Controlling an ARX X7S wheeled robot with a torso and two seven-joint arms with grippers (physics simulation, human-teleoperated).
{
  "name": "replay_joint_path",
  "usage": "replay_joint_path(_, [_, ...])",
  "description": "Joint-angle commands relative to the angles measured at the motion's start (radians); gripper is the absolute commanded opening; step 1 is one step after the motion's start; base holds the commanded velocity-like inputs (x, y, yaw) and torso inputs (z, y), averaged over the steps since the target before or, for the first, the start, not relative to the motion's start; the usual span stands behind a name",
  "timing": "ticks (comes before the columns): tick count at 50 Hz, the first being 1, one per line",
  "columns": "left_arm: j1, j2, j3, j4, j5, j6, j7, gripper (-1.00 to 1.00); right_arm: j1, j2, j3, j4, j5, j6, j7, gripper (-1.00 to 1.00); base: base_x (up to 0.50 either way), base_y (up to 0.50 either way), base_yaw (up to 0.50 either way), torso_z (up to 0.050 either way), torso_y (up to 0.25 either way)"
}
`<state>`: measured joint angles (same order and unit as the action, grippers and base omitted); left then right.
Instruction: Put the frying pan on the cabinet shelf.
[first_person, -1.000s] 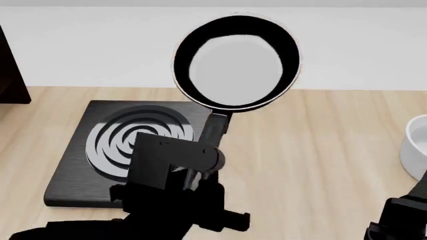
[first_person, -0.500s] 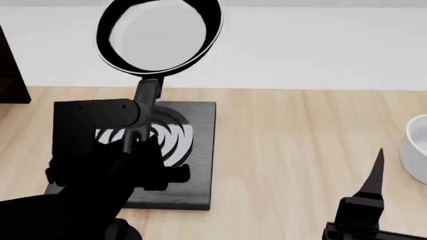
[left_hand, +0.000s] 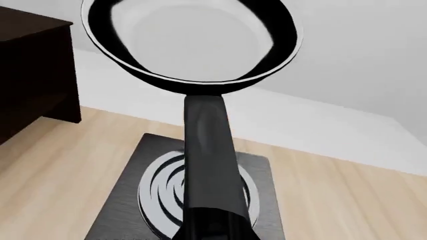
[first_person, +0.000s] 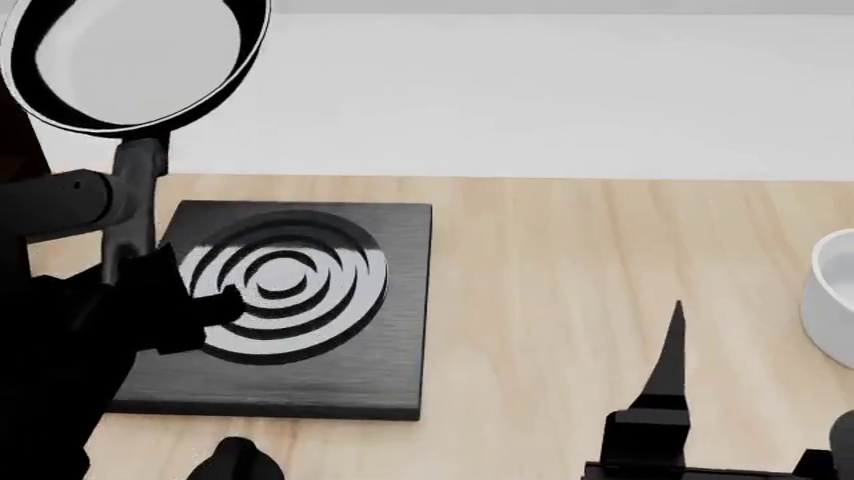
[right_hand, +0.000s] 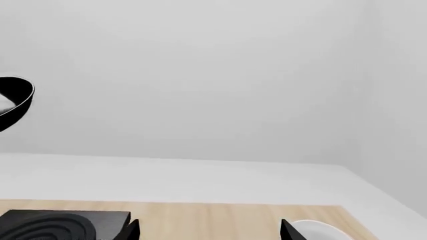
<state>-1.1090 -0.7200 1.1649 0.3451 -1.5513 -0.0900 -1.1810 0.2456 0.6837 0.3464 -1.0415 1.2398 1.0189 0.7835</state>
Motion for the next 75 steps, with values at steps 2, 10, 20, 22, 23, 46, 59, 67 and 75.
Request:
replay_joint_path(2, [-0.016, -0.096, -0.065, -0.009, 0.028, 0.075, 0.017, -1.00, 0.012, 0.011, -0.048, 0.008, -0.016, -0.022, -0.005, 1.00, 0.00, 0.00, 0.00, 0.000, 0.005])
replay_joint_path(10, [-0.042, -0.146, -0.101, -0.064, -0.030, 0.069, 0.068, -1.00, 0.018, 0.015, -0.076, 0.016, -0.022, -0.032, 0.003, 1.00, 0.00, 0.00, 0.00, 0.000, 0.001])
replay_joint_path(20, [-0.051, -0.211, -0.126, -0.127, -0.087, 0.055, 0.114, -1.00, 0.020, 0.020, -0.100, 0.022, -0.029, -0.045, 0.007, 1.00, 0.00, 0.00, 0.00, 0.001, 0.002])
replay_joint_path(22, [-0.046, -0.222, -0.133, -0.141, -0.098, 0.060, 0.124, -1.00, 0.021, 0.023, -0.104, 0.024, -0.028, -0.047, 0.010, 1.00, 0.00, 0.00, 0.00, 0.000, 0.000])
replay_joint_path(23, [-0.046, -0.228, -0.134, -0.149, -0.101, 0.058, 0.129, -1.00, 0.023, 0.024, -0.105, 0.024, -0.026, -0.048, 0.012, 1.00, 0.00, 0.00, 0.00, 0.000, 0.010])
replay_joint_path(46, [-0.096, -0.294, -0.178, -0.346, -0.183, 0.012, 0.207, -1.00, 0.034, 0.021, -0.181, 0.039, -0.072, -0.065, 0.008, 1.00, 0.00, 0.00, 0.00, 0.000, 0.002])
replay_joint_path(59, [-0.097, -0.261, -0.191, -0.528, -0.244, 0.002, 0.280, -1.00, 0.038, 0.022, -0.213, 0.046, -0.086, -0.069, 0.012, 1.00, 0.00, 0.00, 0.00, 0.000, 0.002])
replay_joint_path(67, [-0.163, -0.235, -0.180, -0.644, -0.236, -0.059, 0.297, -1.00, 0.043, 0.021, -0.235, 0.050, -0.094, -0.069, 0.017, 1.00, 0.00, 0.00, 0.00, 0.001, 0.003])
replay_joint_path(75, [-0.200, -0.212, -0.170, -0.734, -0.220, -0.088, 0.317, -1.00, 0.053, 0.024, -0.250, 0.050, -0.087, -0.068, 0.028, 1.00, 0.00, 0.00, 0.00, 0.000, 0.003])
